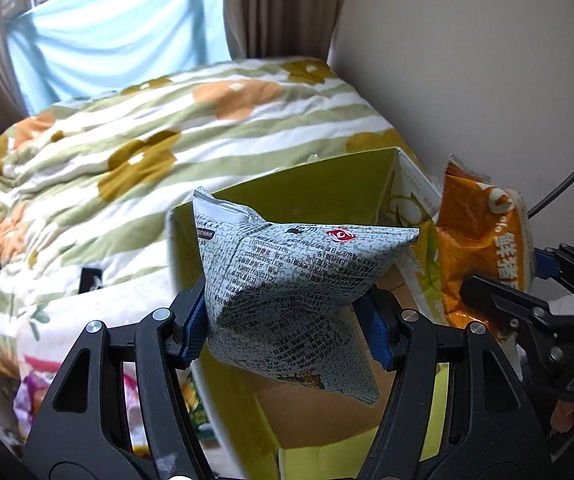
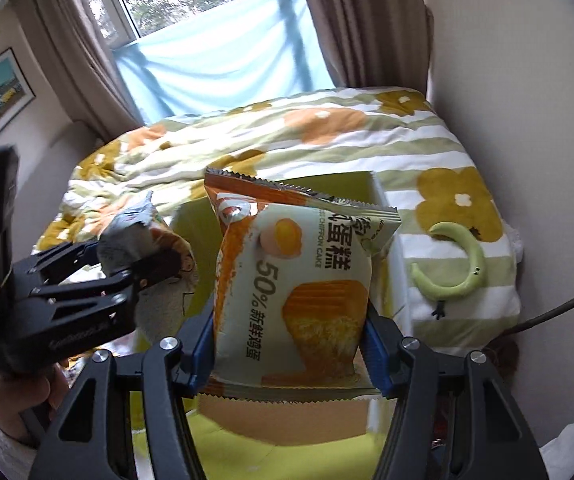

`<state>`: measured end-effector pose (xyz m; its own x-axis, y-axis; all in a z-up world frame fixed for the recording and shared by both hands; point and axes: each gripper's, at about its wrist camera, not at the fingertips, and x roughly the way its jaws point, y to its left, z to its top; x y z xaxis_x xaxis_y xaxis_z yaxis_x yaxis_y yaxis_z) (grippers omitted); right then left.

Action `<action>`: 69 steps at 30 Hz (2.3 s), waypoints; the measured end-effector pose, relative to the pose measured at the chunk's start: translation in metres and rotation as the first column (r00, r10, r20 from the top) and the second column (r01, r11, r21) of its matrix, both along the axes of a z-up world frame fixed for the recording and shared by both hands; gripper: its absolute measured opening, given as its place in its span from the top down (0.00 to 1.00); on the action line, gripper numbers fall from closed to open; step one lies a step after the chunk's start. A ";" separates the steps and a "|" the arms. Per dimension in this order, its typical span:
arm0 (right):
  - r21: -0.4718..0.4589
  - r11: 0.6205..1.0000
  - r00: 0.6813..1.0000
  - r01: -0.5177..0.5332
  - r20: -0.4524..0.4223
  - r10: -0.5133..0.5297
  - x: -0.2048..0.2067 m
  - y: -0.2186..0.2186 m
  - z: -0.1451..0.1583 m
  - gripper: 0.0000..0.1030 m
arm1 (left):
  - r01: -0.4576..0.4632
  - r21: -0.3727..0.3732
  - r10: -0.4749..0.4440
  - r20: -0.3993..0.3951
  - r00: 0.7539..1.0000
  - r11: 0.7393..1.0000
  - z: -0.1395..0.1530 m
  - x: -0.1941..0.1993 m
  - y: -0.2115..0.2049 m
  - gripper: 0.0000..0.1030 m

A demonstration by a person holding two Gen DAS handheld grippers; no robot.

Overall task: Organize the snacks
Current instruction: 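Carry both held snack bags over the open cardboard box, then open both tools to drop the snack bags into the box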

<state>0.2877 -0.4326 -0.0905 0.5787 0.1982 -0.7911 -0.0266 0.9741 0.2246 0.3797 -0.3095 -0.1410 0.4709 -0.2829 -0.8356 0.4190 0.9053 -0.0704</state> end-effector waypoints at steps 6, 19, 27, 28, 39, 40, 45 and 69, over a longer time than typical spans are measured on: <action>0.004 1.000 0.999 0.030 -0.029 -0.029 0.014 -0.011 -0.008 0.44 | 0.013 0.026 -0.012 -0.045 0.999 1.000 -0.024 0.025 -0.019 0.04; -0.108 0.994 0.998 0.009 -0.058 -0.016 0.017 -0.007 -0.011 0.44 | -0.073 0.000 0.073 -0.060 0.996 0.997 -0.013 -0.013 0.044 0.03; -0.081 0.995 0.998 -0.055 -0.048 0.051 0.050 0.003 -0.012 0.40 | -0.146 -0.020 0.146 -0.042 0.988 0.989 0.002 -0.026 0.077 0.03; -0.087 0.995 0.998 -0.055 -0.042 0.052 0.054 0.004 -0.013 0.35 | -0.151 -0.006 0.150 -0.031 0.988 0.989 0.004 -0.028 0.078 0.03; -0.126 0.992 0.999 -0.029 -0.037 0.025 0.041 0.004 -0.024 0.01 | -0.177 0.030 0.177 -0.018 0.984 0.984 0.000 -0.049 0.087 0.03; -0.128 0.991 0.999 -0.033 -0.039 0.029 0.038 0.005 -0.023 0.01 | -0.178 0.029 0.179 -0.014 0.984 0.984 0.002 -0.051 0.086 0.03; -0.106 0.994 0.999 -0.033 -0.021 0.031 0.026 0.003 -0.008 0.01 | -0.182 0.019 0.182 0.020 0.983 0.983 0.017 -0.064 0.085 0.03; -0.051 0.979 0.959 -0.197 0.199 0.203 -0.114 0.039 0.065 0.00 | -0.377 0.025 0.371 0.132 0.919 0.926 0.086 -0.232 0.149 0.03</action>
